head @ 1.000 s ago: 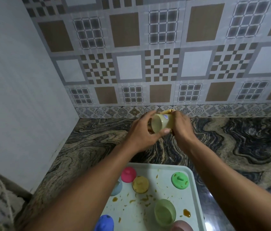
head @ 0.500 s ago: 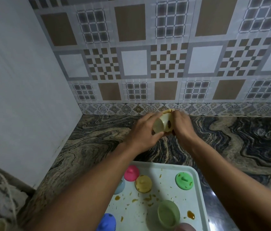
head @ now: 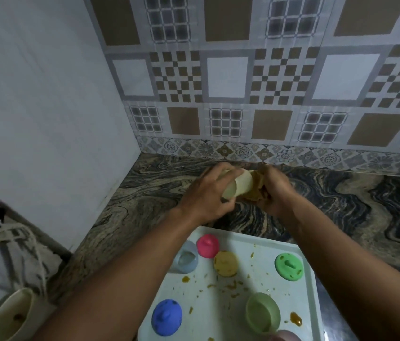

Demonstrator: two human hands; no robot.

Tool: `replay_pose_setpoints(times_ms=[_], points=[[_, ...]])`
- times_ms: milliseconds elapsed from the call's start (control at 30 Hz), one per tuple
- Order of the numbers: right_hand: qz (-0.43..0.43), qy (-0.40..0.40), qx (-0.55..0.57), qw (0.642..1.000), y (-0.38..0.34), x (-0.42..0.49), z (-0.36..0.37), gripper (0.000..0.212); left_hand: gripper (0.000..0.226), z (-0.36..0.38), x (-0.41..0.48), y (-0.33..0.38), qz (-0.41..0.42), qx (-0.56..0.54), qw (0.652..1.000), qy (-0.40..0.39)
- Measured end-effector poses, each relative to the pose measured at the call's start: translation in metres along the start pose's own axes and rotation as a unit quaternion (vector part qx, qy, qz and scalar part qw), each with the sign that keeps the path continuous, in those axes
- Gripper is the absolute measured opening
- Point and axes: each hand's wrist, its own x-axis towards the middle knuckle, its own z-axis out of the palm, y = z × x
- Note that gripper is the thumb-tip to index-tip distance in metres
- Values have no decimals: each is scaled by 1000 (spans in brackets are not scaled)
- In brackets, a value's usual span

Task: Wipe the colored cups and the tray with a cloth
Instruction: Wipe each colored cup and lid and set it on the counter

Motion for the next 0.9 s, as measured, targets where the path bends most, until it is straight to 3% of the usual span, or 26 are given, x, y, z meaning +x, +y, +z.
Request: replay_pose_setpoints(times_ms=[133, 200, 333, 600, 733, 800, 867, 900], points=[[51, -5, 34, 998, 12, 16, -16, 44, 80, -8, -12, -34, -207, -43, 977, -39], [72, -22, 36, 997, 21, 20, -21, 45, 74, -5, -24, -55, -256, -29, 962, -85], [82, -23, -36, 996, 43, 25, -24, 16, 78, 17, -46, -82, -321, -16, 937, -138], [89, -33, -117, 989, 64, 23, -29, 27, 73, 50, -47, -94, -329, 16, 923, -200], [79, -9, -115, 990, 58, 17, -35, 21, 81, 50, -45, -93, -335, 42, 913, -231], [67, 14, -102, 992, 54, 15, -38, 15, 83, 45, -43, -85, -321, 72, 918, -223], [56, 29, -98, 993, 53, 14, -41, 5, 73, 38, -41, -70, -277, 85, 936, -199], [56, 28, -99, 993, 55, 16, -42, 11, 64, 37, -39, -61, -250, 72, 945, -198]])
